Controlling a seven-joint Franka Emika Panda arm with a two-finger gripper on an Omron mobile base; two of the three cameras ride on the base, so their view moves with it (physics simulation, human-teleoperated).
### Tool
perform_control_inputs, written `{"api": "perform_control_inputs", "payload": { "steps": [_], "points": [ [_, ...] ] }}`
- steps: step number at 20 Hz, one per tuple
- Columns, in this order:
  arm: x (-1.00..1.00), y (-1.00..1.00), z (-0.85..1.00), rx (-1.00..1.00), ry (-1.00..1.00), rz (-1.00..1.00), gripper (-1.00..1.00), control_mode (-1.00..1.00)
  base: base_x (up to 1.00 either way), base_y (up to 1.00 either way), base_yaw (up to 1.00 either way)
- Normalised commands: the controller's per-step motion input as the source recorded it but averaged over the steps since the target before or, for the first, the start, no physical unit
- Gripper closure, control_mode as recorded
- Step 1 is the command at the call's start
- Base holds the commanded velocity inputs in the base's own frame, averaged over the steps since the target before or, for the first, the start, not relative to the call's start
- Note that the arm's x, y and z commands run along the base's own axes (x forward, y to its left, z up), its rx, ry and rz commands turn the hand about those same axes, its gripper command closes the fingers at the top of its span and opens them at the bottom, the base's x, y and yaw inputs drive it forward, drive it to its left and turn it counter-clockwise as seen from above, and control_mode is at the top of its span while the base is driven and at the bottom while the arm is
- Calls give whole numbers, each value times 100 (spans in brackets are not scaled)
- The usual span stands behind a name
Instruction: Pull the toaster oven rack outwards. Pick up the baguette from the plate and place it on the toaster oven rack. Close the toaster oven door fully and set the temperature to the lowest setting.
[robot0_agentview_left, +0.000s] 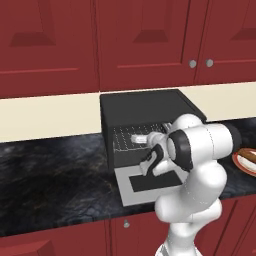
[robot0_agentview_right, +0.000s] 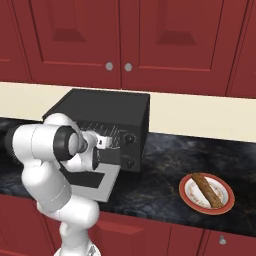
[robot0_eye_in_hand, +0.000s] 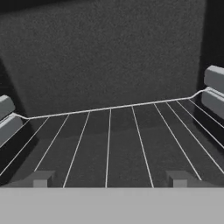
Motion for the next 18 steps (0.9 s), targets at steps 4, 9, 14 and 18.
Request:
{"api": "perform_control_inputs", "payload": {
  "steps": [4, 9, 14, 18],
  "points": [
    [-63, 38, -57, -8, 100, 2, -100, -100, 0, 0, 0],
    [-51, 59, -30, -11, 100, 0, -100, -100, 0, 0, 0],
    [-51, 70, -2, -16, 100, 0, -100, -100, 0, 0, 0],
    [-47, 68, -3, -22, 100, 0, -100, -100, 0, 0, 0]
  ]
}}
